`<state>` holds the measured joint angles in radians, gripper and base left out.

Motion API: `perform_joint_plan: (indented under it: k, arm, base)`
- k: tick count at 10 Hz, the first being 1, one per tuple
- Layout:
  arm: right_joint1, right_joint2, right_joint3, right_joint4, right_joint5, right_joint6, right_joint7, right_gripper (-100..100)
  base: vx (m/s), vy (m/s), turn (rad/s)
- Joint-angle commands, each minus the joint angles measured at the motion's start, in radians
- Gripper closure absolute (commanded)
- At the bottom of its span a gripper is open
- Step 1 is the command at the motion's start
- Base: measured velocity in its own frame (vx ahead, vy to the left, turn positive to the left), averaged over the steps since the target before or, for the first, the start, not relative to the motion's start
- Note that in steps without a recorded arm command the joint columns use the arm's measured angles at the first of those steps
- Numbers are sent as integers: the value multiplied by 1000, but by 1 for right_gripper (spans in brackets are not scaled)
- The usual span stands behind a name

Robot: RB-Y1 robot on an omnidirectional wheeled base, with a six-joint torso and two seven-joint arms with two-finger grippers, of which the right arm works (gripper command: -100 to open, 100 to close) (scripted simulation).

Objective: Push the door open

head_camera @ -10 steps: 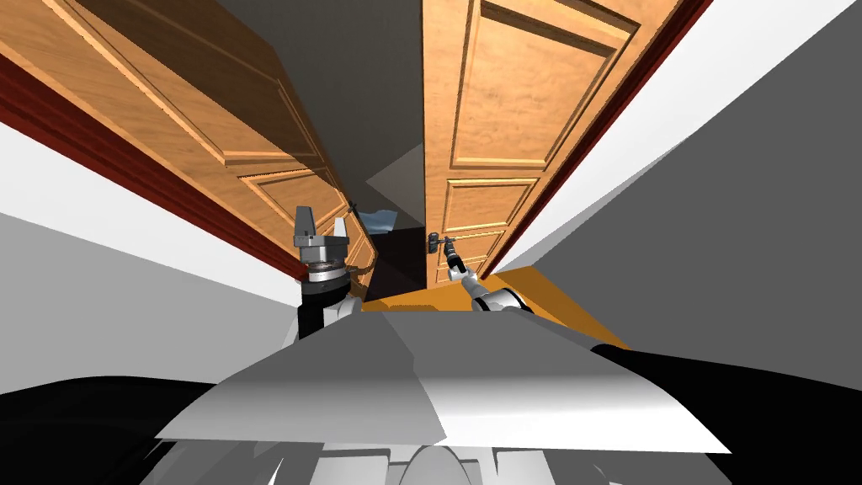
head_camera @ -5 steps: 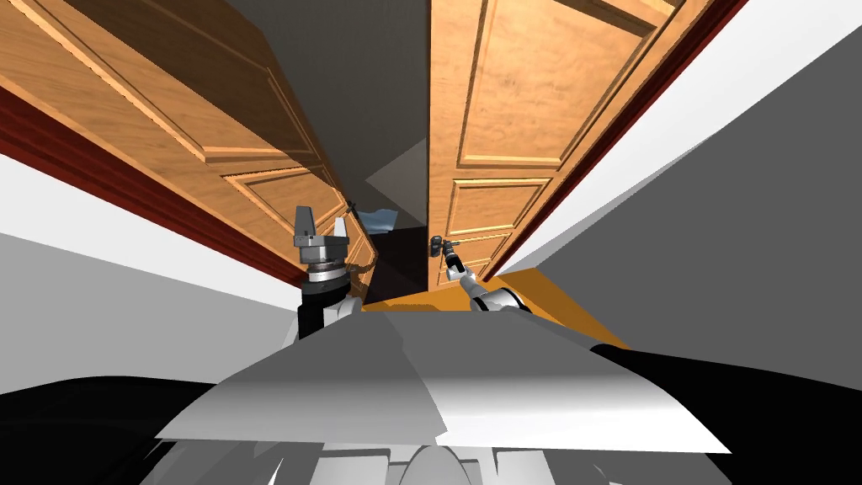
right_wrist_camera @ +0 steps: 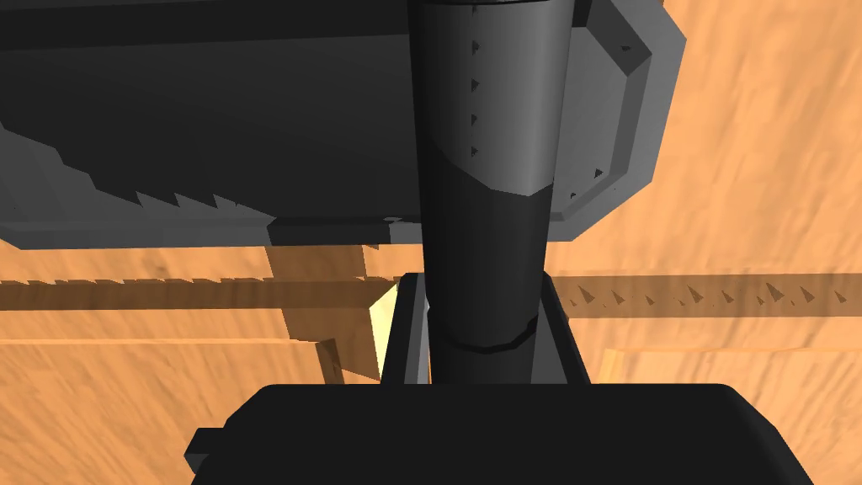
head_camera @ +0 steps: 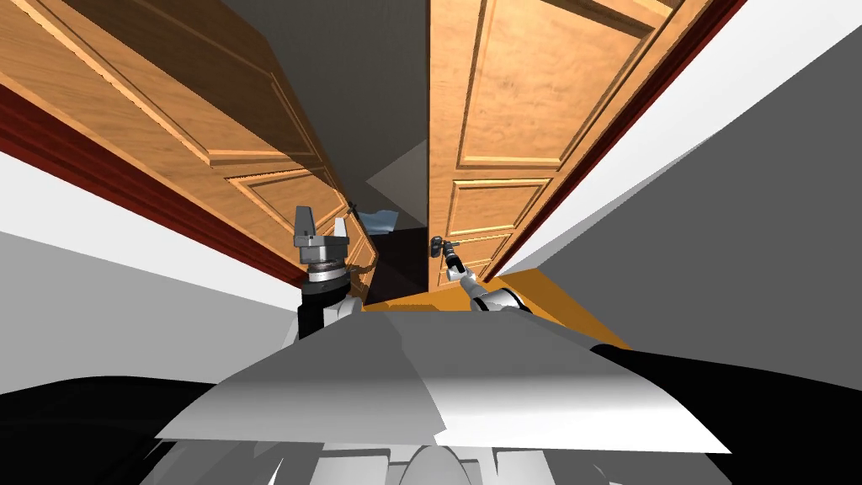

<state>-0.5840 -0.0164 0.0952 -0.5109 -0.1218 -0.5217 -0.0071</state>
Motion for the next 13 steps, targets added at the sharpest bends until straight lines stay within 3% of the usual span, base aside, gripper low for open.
perform_joint_plan:
  k: [1,4,5,7,8,12,13]
  arm:
    - [-3,-8,-9,-4,-3,-1,4,100]
    - [0,-23,-29,-2,-10,-1,11,100]
    - [0,-23,-29,-19,-10,-1,11,100]
    - [0,-23,-29,-2,-10,-1,11,100]
    - [2,-37,-50,-1,-17,-1,18,100]
    - [4,-45,-62,0,-21,-1,23,100]
    - [6,-56,-81,1,-28,-2,29,100]
  base:
    - [148,105,-39]
    - [154,90,-32]
    - [98,47,-21]
    - [32,-5,11]
    - [98,63,-62]
    - [113,92,-44]
    - [108,87,-25]
